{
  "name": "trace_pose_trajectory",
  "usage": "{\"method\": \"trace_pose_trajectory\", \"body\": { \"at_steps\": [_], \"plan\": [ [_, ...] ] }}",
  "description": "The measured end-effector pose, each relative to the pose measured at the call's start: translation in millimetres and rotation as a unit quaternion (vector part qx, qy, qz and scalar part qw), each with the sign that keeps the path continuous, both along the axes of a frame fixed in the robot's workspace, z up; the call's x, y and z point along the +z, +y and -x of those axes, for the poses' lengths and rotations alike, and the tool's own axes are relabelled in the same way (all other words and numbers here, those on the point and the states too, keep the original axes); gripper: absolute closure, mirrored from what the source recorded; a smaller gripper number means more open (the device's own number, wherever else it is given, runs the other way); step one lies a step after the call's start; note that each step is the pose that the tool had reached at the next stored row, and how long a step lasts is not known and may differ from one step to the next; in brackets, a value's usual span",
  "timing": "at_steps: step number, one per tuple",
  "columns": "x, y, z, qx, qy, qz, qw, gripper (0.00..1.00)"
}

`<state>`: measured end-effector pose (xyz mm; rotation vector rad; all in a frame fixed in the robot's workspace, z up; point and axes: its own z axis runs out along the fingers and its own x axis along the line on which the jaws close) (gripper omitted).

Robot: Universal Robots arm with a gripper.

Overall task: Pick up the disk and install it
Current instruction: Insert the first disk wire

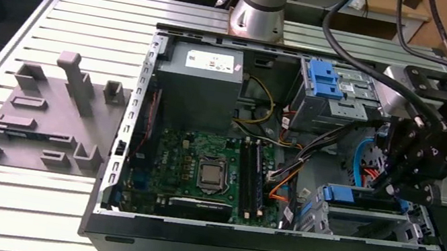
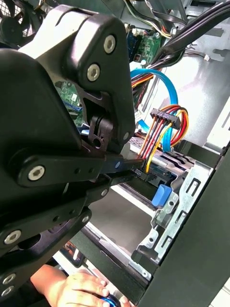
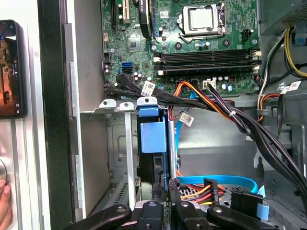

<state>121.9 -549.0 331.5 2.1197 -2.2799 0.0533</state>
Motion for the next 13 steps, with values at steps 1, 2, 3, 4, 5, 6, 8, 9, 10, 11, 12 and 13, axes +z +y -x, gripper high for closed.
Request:
{"method": "trace_pose_trajectory", "body": {
  "at_steps": [1, 2, 3, 4, 5, 6, 8, 9, 10, 11, 12, 13],
  "plan": [
    [-0.3, 0.0, 0.0, 0.0, 0.0001, 0.0, 1.0, 0.84],
    [-0.6, 0.0, 0.0, 0.0, 0.0001, 0.0, 1.0, 0.84],
    [-1.0, 0.0, 0.0, 0.0, 0.0001, 0.0, 1.0, 0.84],
    [-1.5, 0.0, 0.0, 0.0, 0.0002, -0.0001, 1.0, 0.84],
    [-1.8, 0.0, -0.1, 0.0, 0.0002, 0.0, 1.0, 0.84],
    [-2.0, 0.0, -0.1, 0.0, 0.0002, 0.0, 1.0, 0.84],
    [-2.1, 0.0, -0.1, 0.0, 0.0002, 0.0001, 1.0, 0.84],
    [-2.2, 0.0, -0.1, 0.0, 0.0002, 0.0, 1.0, 0.84],
    [-2.3, 0.0, -0.1, 0.0, 0.0002, 0.0, 1.0, 0.84],
    [-2.3, 0.0, -0.1, 0.0, 0.0002, 0.0, 1.0, 0.84],
    [-2.4, 0.0, -0.2, 0.0, 0.0002, -0.0001, 1.0, 0.83],
    [-2.5, 0.0, -0.2, 0.0, 0.0002, -0.0001, 1.0, 0.83]
  ]
}}
